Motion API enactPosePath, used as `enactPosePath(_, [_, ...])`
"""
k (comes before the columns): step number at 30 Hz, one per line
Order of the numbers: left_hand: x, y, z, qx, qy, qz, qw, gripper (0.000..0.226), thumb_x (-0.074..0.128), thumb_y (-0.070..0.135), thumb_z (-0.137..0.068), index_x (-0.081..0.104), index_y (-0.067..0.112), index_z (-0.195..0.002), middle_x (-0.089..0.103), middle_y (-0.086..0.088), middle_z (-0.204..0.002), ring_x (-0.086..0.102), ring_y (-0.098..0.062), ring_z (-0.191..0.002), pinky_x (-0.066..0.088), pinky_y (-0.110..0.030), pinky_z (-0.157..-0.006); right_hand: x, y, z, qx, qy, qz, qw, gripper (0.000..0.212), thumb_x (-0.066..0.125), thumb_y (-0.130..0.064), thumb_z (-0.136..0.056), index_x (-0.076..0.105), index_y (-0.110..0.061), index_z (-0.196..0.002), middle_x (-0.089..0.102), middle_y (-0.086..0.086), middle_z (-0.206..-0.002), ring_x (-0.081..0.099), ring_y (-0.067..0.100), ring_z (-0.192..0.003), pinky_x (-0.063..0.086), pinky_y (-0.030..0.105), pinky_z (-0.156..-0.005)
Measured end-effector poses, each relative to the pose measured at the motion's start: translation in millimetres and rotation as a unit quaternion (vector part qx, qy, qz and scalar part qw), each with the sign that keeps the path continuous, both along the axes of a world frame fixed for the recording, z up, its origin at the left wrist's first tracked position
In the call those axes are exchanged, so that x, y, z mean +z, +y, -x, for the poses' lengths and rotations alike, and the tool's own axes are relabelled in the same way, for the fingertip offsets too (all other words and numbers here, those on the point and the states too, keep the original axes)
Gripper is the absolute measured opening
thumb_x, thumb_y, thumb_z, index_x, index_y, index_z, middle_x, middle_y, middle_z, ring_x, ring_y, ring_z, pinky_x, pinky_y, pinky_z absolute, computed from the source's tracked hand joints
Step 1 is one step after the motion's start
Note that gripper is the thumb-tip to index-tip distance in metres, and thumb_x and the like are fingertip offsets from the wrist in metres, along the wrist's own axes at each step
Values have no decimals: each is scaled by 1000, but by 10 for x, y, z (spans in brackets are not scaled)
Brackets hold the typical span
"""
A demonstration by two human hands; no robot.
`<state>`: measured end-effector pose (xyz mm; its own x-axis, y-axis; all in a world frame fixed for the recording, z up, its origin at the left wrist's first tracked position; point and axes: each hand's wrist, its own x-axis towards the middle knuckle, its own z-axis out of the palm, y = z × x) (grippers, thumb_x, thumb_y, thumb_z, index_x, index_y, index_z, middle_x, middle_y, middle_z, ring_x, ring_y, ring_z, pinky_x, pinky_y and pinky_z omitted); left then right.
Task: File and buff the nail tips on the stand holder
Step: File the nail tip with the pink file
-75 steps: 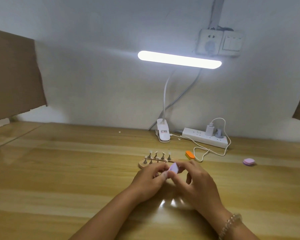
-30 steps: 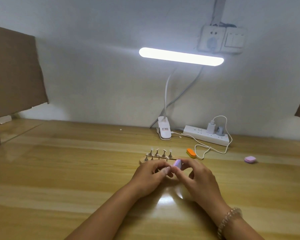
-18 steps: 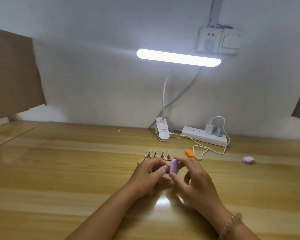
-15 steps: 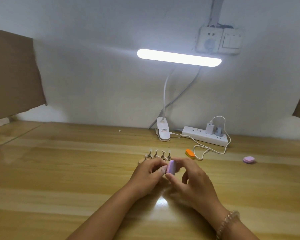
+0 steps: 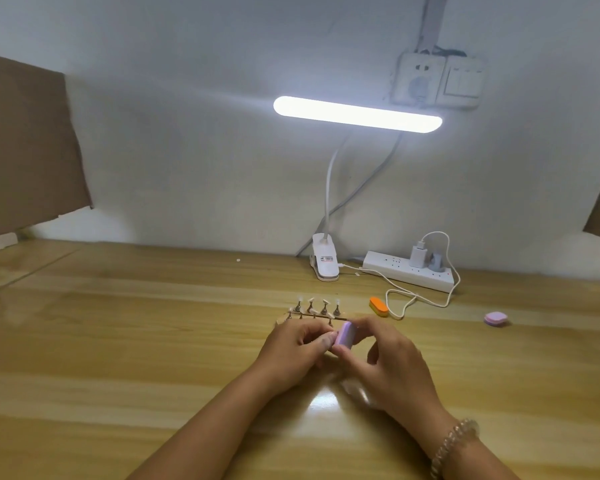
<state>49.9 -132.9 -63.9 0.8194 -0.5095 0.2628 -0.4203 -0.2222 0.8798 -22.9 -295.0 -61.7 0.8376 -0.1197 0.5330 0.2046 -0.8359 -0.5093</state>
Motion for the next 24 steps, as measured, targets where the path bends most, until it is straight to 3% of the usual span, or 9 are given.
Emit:
enactPosePath(5, [-2,-27,-1,-3,19,17,1000,16,58,18,-100,74,15,-98,77,1,-93,72,-17,-97,55,-42,-77,1,-95,-47,-6,9,-90,996,26,59,-27,-95,63,-31,-120,67,-15,-96,59,4,-65,49,30,-67])
enactPosePath(7, [-1,-31,-1,-11,17,18,1000,17,56,16,-101,73,17,-97,77,1,-95,72,-16,-98,54,-38,-75,-3,-52,-23,11,10,-68,998,26,45,-30,-99,62,-33,-118,68,-16,-96,62,4,-80,48,30,-72])
enactPosePath(10, [3,-26,11,-9,-4,0,1000,19,56,16,-100,72,23,-94,75,5,-89,72,-13,-95,52,-33,-73,8,24,6,16,11,-8,1000,36,35,-38,-90,57,-37,-118,67,-18,-100,61,10,-87,47,33,-72])
enactPosePath(13, [0,-23,12,3,-11,-9,1000,16,57,19,-100,72,21,-96,75,7,-88,71,-15,-93,51,-34,-74,9,20,14,15,-13,9,1000,35,37,-44,-93,57,-40,-121,66,-22,-106,61,6,-87,50,34,-72])
enactPosePath(17, [12,-25,20,15,7,-7,1000,16,56,21,-101,71,18,-97,74,6,-86,71,-21,-89,55,-42,-73,4,27,27,25,-36,25,999,27,52,-49,-94,51,-44,-121,64,-26,-94,59,7,-60,52,31,-57])
enactPosePath(20, [12,-17,14,19,-16,-24,999,19,57,19,-99,70,21,-86,69,13,-75,63,-8,-70,51,-36,-70,5,28,14,35,-15,17,999,36,62,-50,-85,50,-43,-118,63,-24,-87,59,8,-57,50,30,-53])
enactPosePath(24, [11,-19,7,7,-28,-34,999,20,59,19,-99,70,29,-85,72,9,-83,67,-14,-81,51,-35,-76,-1,-38,-20,12,-16,-18,1000,36,67,-53,-79,53,-37,-108,62,-22,-79,57,8,-56,51,34,-58])
